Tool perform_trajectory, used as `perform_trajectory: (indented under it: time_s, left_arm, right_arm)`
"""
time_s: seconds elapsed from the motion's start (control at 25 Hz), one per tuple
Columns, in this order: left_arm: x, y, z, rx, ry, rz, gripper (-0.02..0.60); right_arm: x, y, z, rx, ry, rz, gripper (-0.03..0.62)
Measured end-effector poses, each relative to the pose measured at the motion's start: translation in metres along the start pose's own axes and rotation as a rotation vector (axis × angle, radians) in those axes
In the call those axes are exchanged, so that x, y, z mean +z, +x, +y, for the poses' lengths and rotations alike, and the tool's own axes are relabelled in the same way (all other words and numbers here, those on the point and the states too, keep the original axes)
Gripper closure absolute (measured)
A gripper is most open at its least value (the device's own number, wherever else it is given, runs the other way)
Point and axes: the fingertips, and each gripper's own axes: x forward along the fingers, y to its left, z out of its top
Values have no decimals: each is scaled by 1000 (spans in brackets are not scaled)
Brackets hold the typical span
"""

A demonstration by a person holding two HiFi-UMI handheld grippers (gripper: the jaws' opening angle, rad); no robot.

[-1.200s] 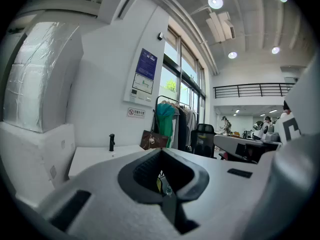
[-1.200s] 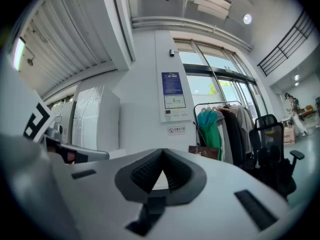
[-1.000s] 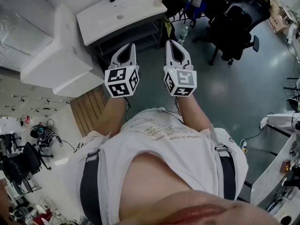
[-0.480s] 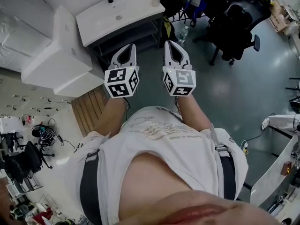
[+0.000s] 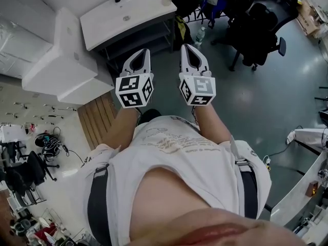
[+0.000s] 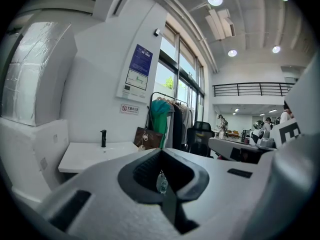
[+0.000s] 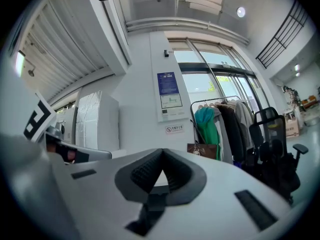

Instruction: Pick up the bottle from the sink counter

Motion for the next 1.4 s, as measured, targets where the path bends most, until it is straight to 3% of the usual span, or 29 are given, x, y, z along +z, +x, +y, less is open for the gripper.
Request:
perform_trajectory:
  time_s: [0.36, 0.84, 1.4]
  left_arm:
    - [-1, 12, -4, 21, 11, 10, 560]
    - [0, 48, -1, -23, 33, 8, 560]
    - [10, 127, 48, -38, 6, 17, 560]
  right_arm:
    - [-2, 5, -10, 22, 14, 3, 569]
    - [-3, 29, -26, -6, 9, -6, 569]
    - [-11, 120, -39, -3, -20, 21, 569]
